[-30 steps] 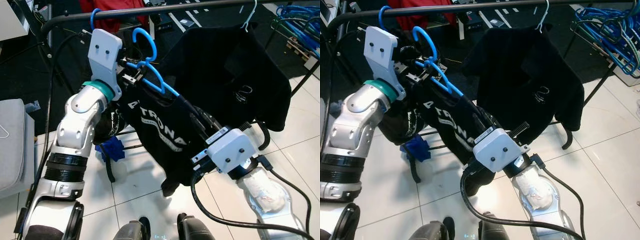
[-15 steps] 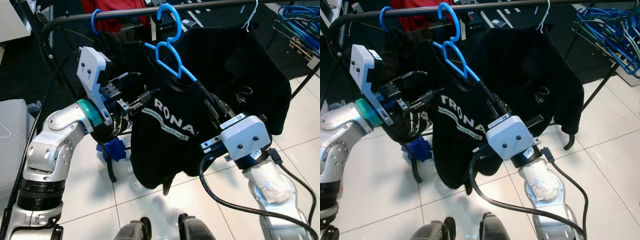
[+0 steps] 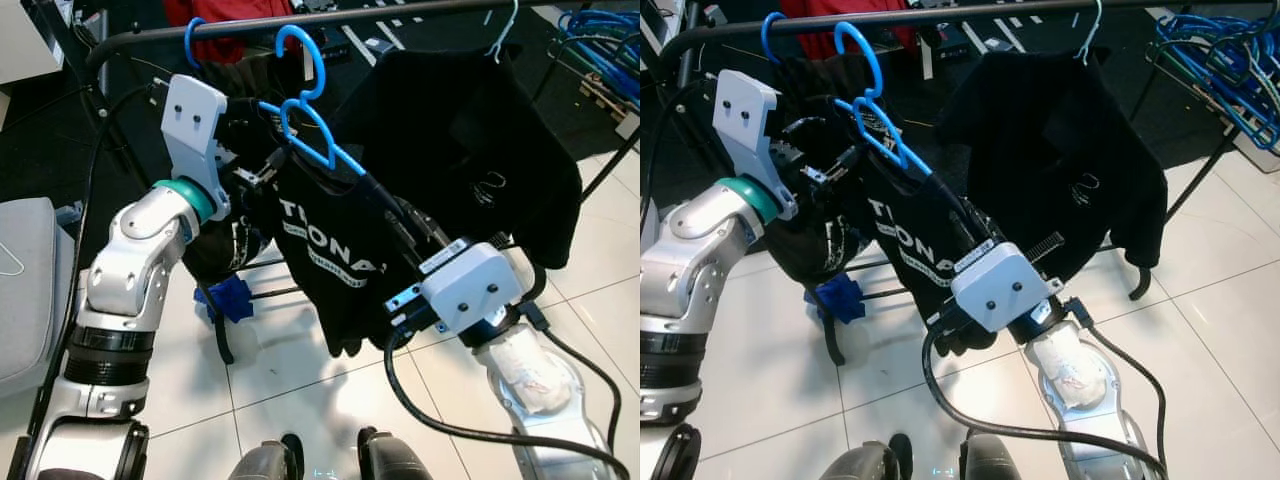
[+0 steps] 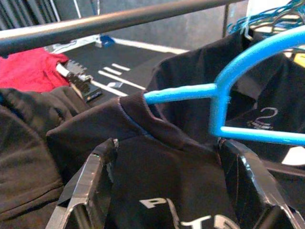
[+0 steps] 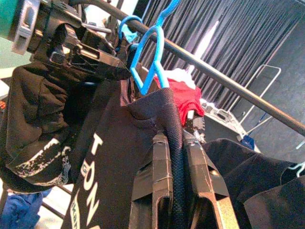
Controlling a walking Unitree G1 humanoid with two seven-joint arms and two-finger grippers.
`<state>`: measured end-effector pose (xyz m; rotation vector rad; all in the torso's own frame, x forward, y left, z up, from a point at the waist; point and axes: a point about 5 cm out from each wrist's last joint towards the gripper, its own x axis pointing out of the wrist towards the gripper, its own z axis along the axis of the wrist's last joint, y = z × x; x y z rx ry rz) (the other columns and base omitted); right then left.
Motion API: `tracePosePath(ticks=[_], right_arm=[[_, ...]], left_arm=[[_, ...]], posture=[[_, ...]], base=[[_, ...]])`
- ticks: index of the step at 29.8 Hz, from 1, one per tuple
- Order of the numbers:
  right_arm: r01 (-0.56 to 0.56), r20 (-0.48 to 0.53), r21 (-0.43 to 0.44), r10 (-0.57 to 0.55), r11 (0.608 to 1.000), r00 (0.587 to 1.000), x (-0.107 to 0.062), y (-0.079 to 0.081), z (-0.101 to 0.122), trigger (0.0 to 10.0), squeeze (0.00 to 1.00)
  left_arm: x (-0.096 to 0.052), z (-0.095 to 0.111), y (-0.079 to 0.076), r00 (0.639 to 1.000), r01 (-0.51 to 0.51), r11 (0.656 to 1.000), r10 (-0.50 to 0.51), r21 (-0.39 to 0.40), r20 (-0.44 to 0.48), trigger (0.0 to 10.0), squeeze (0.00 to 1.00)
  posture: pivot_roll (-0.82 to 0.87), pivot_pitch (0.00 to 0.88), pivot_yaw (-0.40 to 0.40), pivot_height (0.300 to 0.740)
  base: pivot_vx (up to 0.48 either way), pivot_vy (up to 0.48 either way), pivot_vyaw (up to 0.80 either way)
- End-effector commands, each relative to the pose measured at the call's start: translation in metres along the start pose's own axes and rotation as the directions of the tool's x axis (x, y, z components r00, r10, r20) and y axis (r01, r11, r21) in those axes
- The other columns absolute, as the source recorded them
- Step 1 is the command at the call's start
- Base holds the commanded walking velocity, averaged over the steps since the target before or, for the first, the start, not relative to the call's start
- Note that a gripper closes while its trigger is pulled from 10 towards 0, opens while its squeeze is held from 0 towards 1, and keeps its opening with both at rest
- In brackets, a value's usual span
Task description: Hang hanger
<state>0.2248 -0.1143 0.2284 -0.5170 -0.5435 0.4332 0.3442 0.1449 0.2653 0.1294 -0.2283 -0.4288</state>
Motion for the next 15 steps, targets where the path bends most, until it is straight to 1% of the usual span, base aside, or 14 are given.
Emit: tracePosePath(ticks=[1,4,5,6,7,8,9,10,11,13,15], right_arm=[[-0.010,0.044,-0.004,0.011,1.000,0.999,-0.001,0.002,0.009,10.0,0.00],[-0.011,0.046,-0.003,0.011,1.000,0.999,-0.001,0.003,0.010,10.0,0.00],[-0.013,0.051,-0.002,0.014,1.000,0.999,0.000,0.003,0.011,10.0,0.00],[-0.016,0.055,-0.002,0.016,1.000,0.998,0.000,0.004,0.011,10.0,0.00],[-0.016,0.055,-0.002,0.016,1.000,0.998,0.000,0.004,0.011,10.0,0.00],[-0.017,0.059,-0.003,0.018,1.000,0.998,0.001,0.004,0.012,10.0,0.00],[-0.018,0.061,-0.004,0.018,1.000,0.998,0.001,0.004,0.013,10.0,0.00],[-0.017,0.062,-0.004,0.018,1.000,0.998,0.001,0.004,0.013,10.0,0.00],[-0.017,0.064,-0.005,0.017,1.000,0.998,0.001,0.004,0.013,10.0,0.00],[-0.016,0.065,-0.005,0.016,1.000,0.998,0.001,0.003,0.014,10.0,0.00],[-0.015,0.068,-0.006,0.015,1.000,0.998,0.002,0.003,0.015,10.0,0.00]], left_arm=[[-0.001,-0.001,0.005,1.000,-0.017,1.000,0.017,0.004,-0.009,10.0,0.00],[0.000,-0.002,0.003,1.000,-0.011,1.000,0.011,0.014,-0.012,10.0,0.00],[0.001,-0.003,0.002,1.000,-0.010,0.999,0.010,0.030,-0.018,9.7,0.00],[0.002,-0.005,0.002,1.000,-0.014,0.999,0.015,0.049,-0.025,8.5,0.00],[0.002,-0.005,0.002,1.000,-0.014,0.999,0.015,0.049,-0.025,8.5,0.00],[0.002,-0.006,0.003,0.999,-0.026,0.997,0.028,0.069,-0.031,5.8,0.00],[0.003,-0.008,0.003,0.999,-0.030,0.996,0.033,0.082,-0.041,2.5,0.00],[0.003,-0.009,0.004,0.998,-0.033,0.995,0.037,0.090,-0.047,2.5,0.00],[0.003,-0.010,0.005,0.998,-0.039,0.994,0.045,0.099,-0.055,0.0,0.00],[0.004,-0.011,0.005,0.997,-0.044,0.993,0.050,0.105,-0.061,0.0,0.00],[0.005,-0.014,0.008,0.994,-0.075,0.991,0.084,0.112,-0.077,0.0,0.00]], posture=[[-0.22,0.124,0.142,0.740],[-0.22,0.123,0.143,0.740],[-0.22,0.123,0.143,0.740],[-0.22,0.123,0.143,0.740],[-0.22,0.123,0.143,0.740],[-0.22,0.123,0.143,0.740],[-0.22,0.123,0.143,0.740],[-0.22,0.123,0.143,0.740],[-0.22,0.123,0.143,0.740],[-0.22,0.123,0.143,0.740],[-0.22,0.122,0.143,0.740]], base=[[0.000,0.000,0.00],[0.000,0.000,0.00],[0.000,0.000,0.00],[0.000,0.000,0.00],[0.000,0.000,0.00],[0.000,0.000,0.00],[0.000,0.000,0.00],[0.000,0.000,0.00],[0.000,0.000,0.00],[0.000,0.000,0.00],[0.000,0.000,0.00]])
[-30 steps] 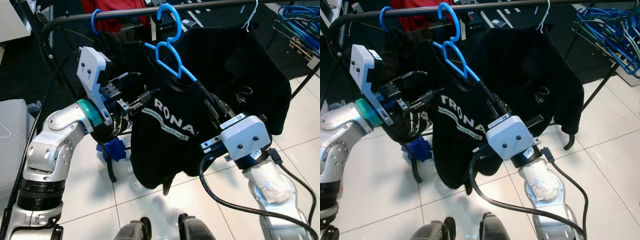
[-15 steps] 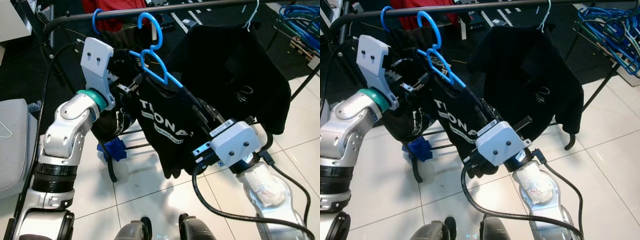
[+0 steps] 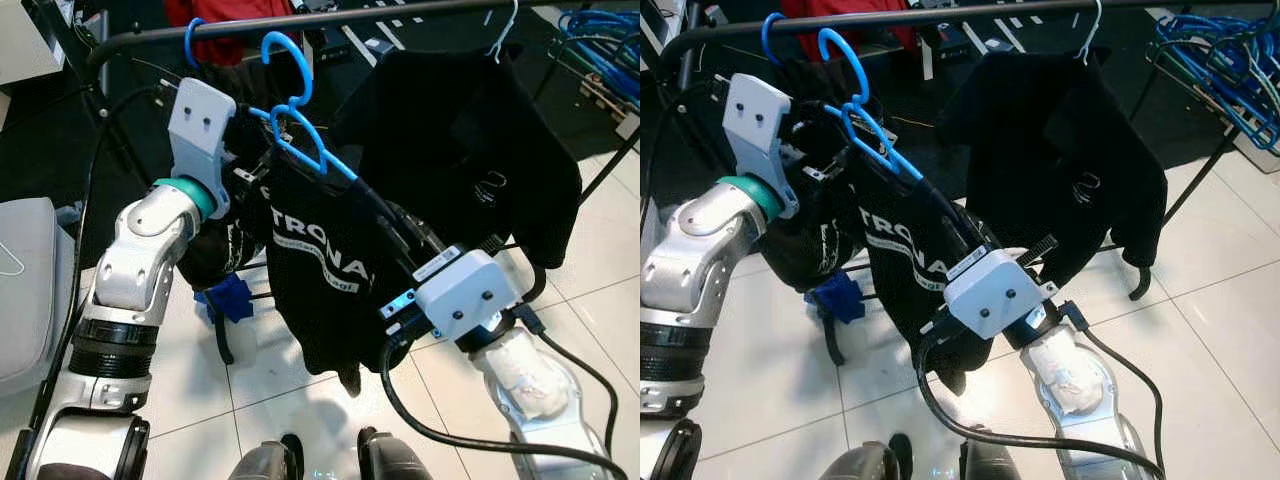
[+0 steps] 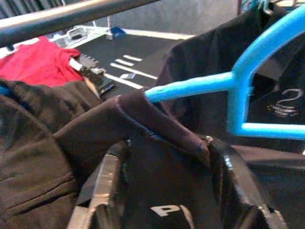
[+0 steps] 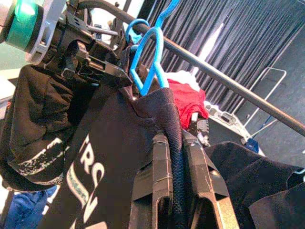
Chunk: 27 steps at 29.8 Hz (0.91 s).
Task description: Hang hanger
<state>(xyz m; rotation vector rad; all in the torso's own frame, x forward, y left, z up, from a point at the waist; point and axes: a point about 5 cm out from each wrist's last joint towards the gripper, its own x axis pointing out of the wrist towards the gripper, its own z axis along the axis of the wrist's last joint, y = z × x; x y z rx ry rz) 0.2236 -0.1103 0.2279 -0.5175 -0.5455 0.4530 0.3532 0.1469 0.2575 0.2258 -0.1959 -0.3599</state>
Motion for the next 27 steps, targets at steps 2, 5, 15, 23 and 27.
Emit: tracePosePath(ticks=[2,5,15,23,27], right_arm=[[0.003,0.062,-0.010,-0.002,1.000,0.998,0.001,-0.001,0.013,10.0,0.00],[0.004,0.059,-0.009,-0.004,1.000,0.998,0.000,-0.001,0.013,10.0,0.00],[0.016,0.016,-0.009,-0.016,1.000,1.000,-0.003,-0.004,0.003,10.0,0.00],[-0.090,-0.066,-0.041,0.087,0.995,0.994,-0.013,-0.017,-0.008,10.0,0.00],[-0.201,-0.077,0.002,0.200,0.980,0.977,-0.019,-0.027,0.002,10.0,0.00]], left_arm=[[0.000,-0.005,0.004,0.999,-0.034,0.999,0.035,0.023,-0.030,0.0,0.00],[0.001,-0.005,0.008,0.998,-0.063,0.998,0.063,0.024,-0.031,0.0,0.00],[-0.003,0.000,0.018,0.995,-0.101,0.995,0.101,-0.011,-0.001,0.0,0.00],[-0.009,-0.002,0.032,0.980,-0.195,0.978,0.197,0.073,-0.012,0.0,0.00],[-0.009,-0.004,0.045,0.946,-0.315,0.931,0.324,0.183,-0.022,0.0,0.00]], posture=[[-0.22,0.122,0.143,0.740],[-0.22,0.123,0.144,0.740],[-0.21,0.125,0.145,0.740],[-0.21,0.127,0.144,0.740],[-0.22,0.128,0.148,0.740]], base=[[0.000,0.000,0.00],[0.000,0.000,0.00],[0.000,0.000,0.00],[0.000,0.000,0.00],[0.000,0.000,0.00]])
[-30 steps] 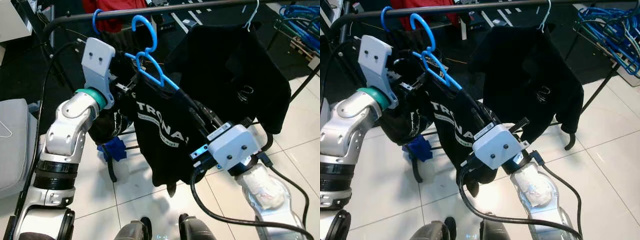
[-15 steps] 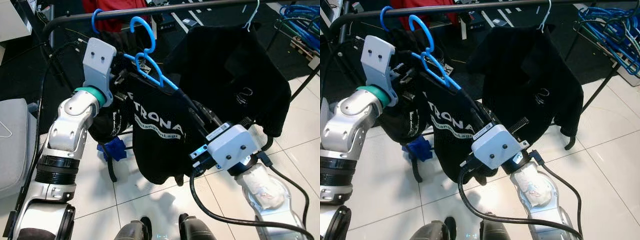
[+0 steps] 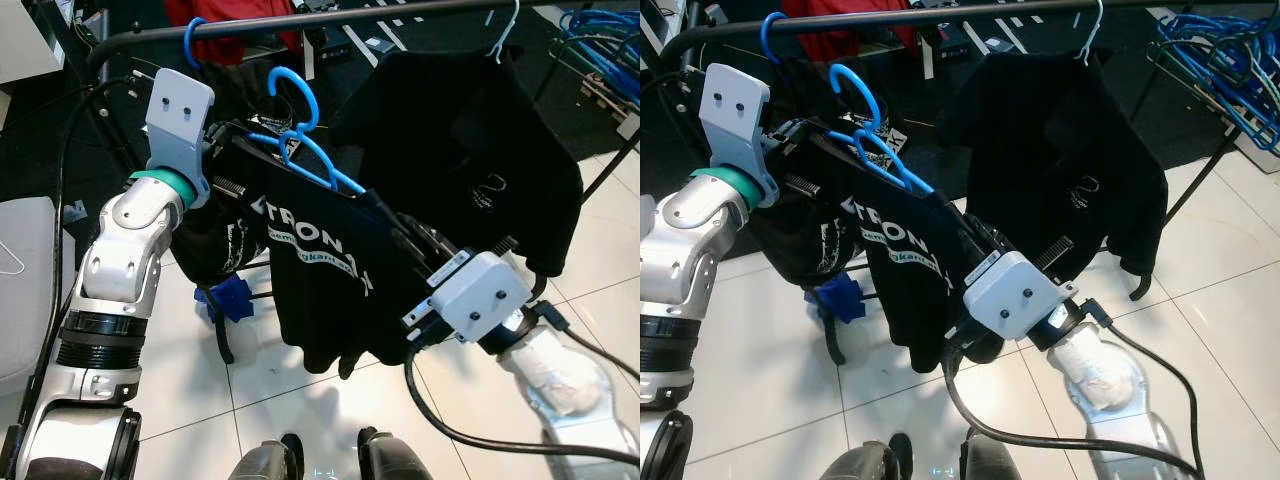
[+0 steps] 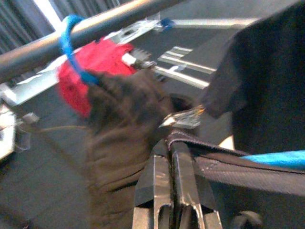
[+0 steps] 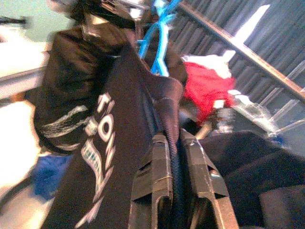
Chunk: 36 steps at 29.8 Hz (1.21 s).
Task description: Hang hanger
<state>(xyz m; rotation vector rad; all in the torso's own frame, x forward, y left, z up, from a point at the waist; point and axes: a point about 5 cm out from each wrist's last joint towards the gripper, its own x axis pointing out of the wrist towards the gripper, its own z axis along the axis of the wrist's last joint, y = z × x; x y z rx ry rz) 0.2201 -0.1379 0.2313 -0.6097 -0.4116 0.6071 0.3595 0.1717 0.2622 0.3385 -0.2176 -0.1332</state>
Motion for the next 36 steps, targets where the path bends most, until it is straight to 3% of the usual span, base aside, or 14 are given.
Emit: tracePosePath(ticks=[1,6,11,13,19,25,35,36], right_arm=[[-0.063,0.023,0.033,0.062,0.997,0.998,-0.008,-0.005,0.013,10.0,0.00],[-0.123,0.105,0.028,0.120,0.992,0.987,-0.015,-0.026,0.045,10.0,0.00],[-0.137,0.145,0.010,0.134,0.991,0.980,-0.020,-0.041,0.058,10.0,0.00],[-0.092,0.166,-0.019,0.094,0.996,0.982,-0.022,-0.057,0.065,10.0,0.00],[-0.061,0.142,-0.032,0.065,0.998,0.988,-0.030,-0.078,0.073,10.0,0.00],[-0.072,0.065,-0.034,0.074,0.997,0.995,-0.036,-0.083,0.065,10.0,0.00],[-0.031,0.126,0.029,0.027,0.999,0.992,-0.035,-0.088,0.067,10.0,0.00],[-0.031,0.118,0.055,0.025,0.998,0.993,-0.031,-0.083,0.060,10.0,0.00]], left_arm=[[-0.001,-0.007,0.022,0.989,-0.143,0.988,0.146,0.065,-0.037,0.0,0.00],[0.001,-0.007,0.015,0.992,-0.117,0.991,0.119,0.062,-0.031,0.0,0.00],[0.001,-0.007,0.008,0.997,-0.070,0.995,0.073,0.074,-0.027,0.0,0.00],[-0.001,-0.009,0.002,0.999,-0.010,0.996,0.013,0.093,-0.036,0.0,0.00],[-0.006,-0.018,-0.006,0.996,0.068,0.989,-0.061,0.133,-0.061,0.0,0.00],[-0.005,-0.014,-0.001,0.999,0.033,0.995,-0.029,0.099,-0.043,0.0,0.00],[-0.006,-0.013,-0.002,0.999,0.039,0.995,-0.036,0.087,-0.028,0.0,0.00],[-0.008,-0.009,-0.009,0.998,0.068,0.996,-0.068,0.062,0.004,0.0,0.00]], posture=[[-0.22,0.128,0.148,0.740],[-0.23,0.128,0.156,0.740],[-0.23,0.127,0.159,0.740],[-0.23,0.127,0.161,0.740],[-0.22,0.127,0.159,0.740],[-0.22,0.127,0.159,0.740],[-0.22,0.126,0.161,0.740],[-0.22,0.125,0.158,0.740]], base=[[0.000,0.000,0.00],[0.000,0.000,0.00],[0.000,0.000,0.00],[0.000,0.000,0.00],[0.000,0.000,0.00],[0.000,0.000,0.00],[0.000,0.000,0.00],[0.000,0.000,0.00]])
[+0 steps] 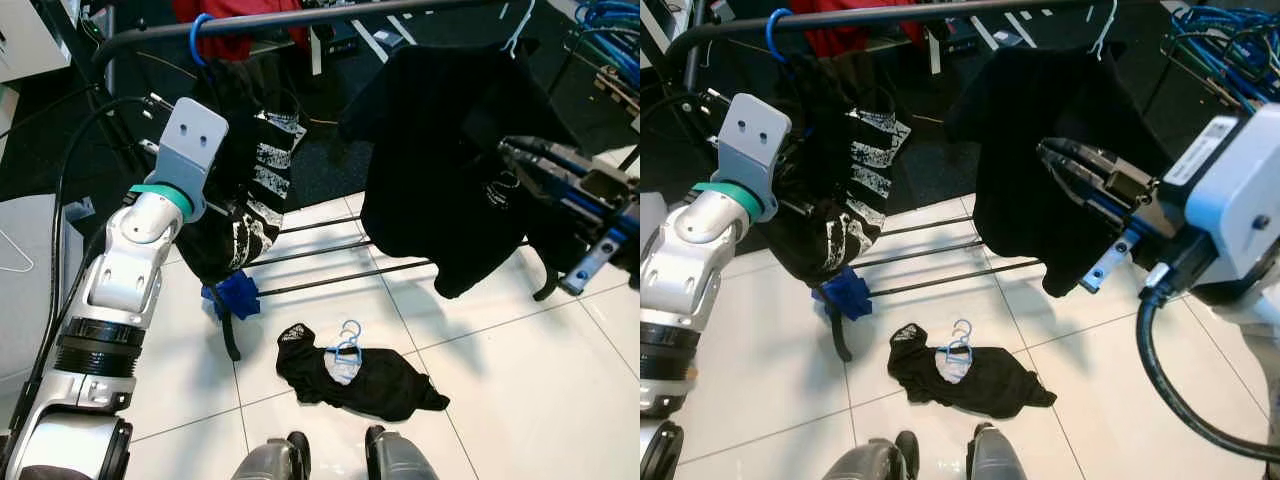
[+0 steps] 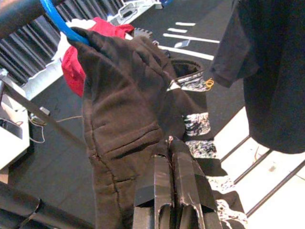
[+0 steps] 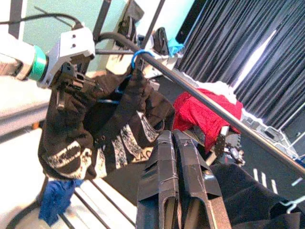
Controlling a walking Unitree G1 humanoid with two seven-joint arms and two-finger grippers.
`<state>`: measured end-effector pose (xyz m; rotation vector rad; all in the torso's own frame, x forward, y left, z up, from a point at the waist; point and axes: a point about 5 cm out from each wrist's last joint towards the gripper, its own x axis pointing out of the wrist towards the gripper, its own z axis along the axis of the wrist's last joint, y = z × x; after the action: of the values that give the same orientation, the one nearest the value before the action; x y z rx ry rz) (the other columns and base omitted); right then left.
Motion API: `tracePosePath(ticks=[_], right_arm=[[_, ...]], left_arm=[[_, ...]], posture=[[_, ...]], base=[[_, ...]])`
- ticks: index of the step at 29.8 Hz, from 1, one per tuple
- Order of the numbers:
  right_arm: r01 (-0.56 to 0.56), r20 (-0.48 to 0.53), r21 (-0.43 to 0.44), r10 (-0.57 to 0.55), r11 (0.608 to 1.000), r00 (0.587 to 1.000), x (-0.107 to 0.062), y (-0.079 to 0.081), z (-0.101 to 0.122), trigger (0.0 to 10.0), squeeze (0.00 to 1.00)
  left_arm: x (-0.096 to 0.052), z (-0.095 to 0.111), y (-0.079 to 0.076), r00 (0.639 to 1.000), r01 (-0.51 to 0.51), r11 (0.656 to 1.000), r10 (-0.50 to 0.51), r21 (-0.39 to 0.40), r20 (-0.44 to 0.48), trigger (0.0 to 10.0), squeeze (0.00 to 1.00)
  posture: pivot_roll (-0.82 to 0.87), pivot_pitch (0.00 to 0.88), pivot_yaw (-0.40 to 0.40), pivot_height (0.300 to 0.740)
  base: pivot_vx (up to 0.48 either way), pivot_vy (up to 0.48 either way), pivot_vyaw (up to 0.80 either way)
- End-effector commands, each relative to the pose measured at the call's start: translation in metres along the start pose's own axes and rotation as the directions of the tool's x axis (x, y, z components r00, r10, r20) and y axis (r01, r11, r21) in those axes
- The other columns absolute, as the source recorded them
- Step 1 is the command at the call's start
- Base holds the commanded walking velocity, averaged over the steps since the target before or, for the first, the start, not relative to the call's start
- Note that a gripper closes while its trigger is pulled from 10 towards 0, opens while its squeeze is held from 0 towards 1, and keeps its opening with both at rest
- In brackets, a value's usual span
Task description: Hang hanger
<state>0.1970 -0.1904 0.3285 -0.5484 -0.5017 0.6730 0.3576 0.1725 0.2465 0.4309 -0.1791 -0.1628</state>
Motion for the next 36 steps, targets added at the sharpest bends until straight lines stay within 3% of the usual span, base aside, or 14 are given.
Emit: tracePosePath(ticks=[1,3,4,8,11,17,22,25,28,29,31,33,34,36], right_arm=[[0.013,-0.024,0.058,-0.012,0.998,1.000,0.007,0.011,-0.016,10.0,0.00],[0.065,-0.084,0.130,-0.054,0.989,0.995,0.015,0.026,-0.045,10.0,0.00],[0.065,-0.084,0.130,-0.054,0.989,0.995,0.015,0.026,-0.045,10.0,0.00],[0.307,-0.181,0.286,-0.263,0.908,0.948,0.022,0.048,-0.097,10.0,0.00],[0.376,-0.240,0.283,-0.314,0.882,0.918,0.022,0.060,-0.119,10.0,0.00],[0.440,-0.277,0.254,-0.371,0.862,0.886,0.023,0.070,-0.137,10.0,0.00],[0.457,-0.259,0.368,-0.382,0.810,0.887,0.042,0.088,-0.143,10.0,0.00],[0.438,-0.211,0.464,-0.384,0.770,0.899,0.059,0.091,-0.136,10.0,0.00],[0.291,-0.072,0.772,-0.377,0.565,0.923,0.084,0.093,-0.117,10.0,0.00],[0.245,-0.036,0.825,-0.386,0.509,0.922,0.088,0.093,-0.112,10.0,0.00],[0.225,-0.020,0.846,-0.393,0.484,0.919,0.089,0.092,-0.110,10.0,0.00],[0.031,0.143,0.898,-0.358,0.440,0.922,0.096,0.094,-0.087,10.0,0.00],[0.031,0.143,0.898,-0.358,0.440,0.922,0.096,0.094,-0.087,10.0,0.00],[-0.113,0.270,0.898,-0.329,0.425,0.905,0.096,0.095,-0.071,10.0,0.00]], left_arm=[[-0.005,0.008,-0.013,0.996,0.056,0.998,-0.053,-0.040,0.066,10.0,0.00],[-0.011,0.006,-0.031,0.992,0.105,0.992,-0.100,-0.073,0.079,10.0,0.00],[-0.011,0.006,-0.031,0.992,0.105,0.992,-0.100,-0.073,0.079,10.0,0.00],[-0.027,0.002,-0.060,0.982,0.171,0.961,-0.148,-0.217,0.118,10.0,0.00],[-0.036,-0.006,-0.069,0.985,0.155,0.955,-0.130,-0.252,0.111,10.0,0.00],[-0.048,-0.018,-0.081,0.988,0.152,0.945,-0.135,-0.288,0.080,10.0,0.00],[-0.062,-0.026,-0.099,0.981,0.193,0.902,-0.192,-0.386,0.041,10.0,0.00],[-0.060,-0.025,-0.099,0.987,0.154,0.889,-0.154,-0.431,0.035,10.0,0.00],[-0.054,-0.024,-0.099,0.993,0.112,0.840,-0.113,-0.531,0.031,10.0,0.00],[-0.053,-0.023,-0.099,0.994,0.106,0.831,-0.106,-0.546,0.032,10.0,0.00],[-0.053,-0.023,-0.099,0.994,0.103,0.828,-0.102,-0.551,0.033,10.0,0.00],[-0.049,-0.017,-0.098,0.994,0.106,0.796,-0.090,-0.596,0.057,10.0,0.00],[-0.049,-0.017,-0.098,0.994,0.106,0.796,-0.090,-0.596,0.057,10.0,0.00],[-0.047,-0.013,-0.097,0.994,0.114,0.769,-0.086,-0.629,0.074,10.0,0.00]], posture=[[-0.22,0.125,0.156,0.740],[-0.21,0.126,0.152,0.740],[-0.21,0.126,0.152,0.740],[-0.21,0.129,0.146,0.740],[-0.19,0.126,0.144,0.740],[-0.19,0.125,0.142,0.740],[-0.19,0.117,0.130,0.740],[-0.19,0.108,0.124,0.740],[-0.19,0.105,0.121,0.740],[-0.19,0.105,0.121,0.740],[-0.20,0.104,0.120,0.740],[-0.20,0.100,0.120,0.740],[-0.20,0.100,0.120,0.740],[-0.20,0.094,0.119,0.740]], base=[[0.000,0.000,0.00],[0.000,0.000,0.00],[0.000,0.000,0.00],[0.000,0.000,0.00],[0.000,0.000,0.00],[0.000,0.000,0.00],[0.000,0.000,0.00],[0.000,0.000,0.00],[0.000,0.000,0.00],[0.000,0.000,0.00],[0.000,0.000,0.00],[0.000,0.000,0.00],[0.000,0.000,0.00],[0.000,0.000,0.00]])
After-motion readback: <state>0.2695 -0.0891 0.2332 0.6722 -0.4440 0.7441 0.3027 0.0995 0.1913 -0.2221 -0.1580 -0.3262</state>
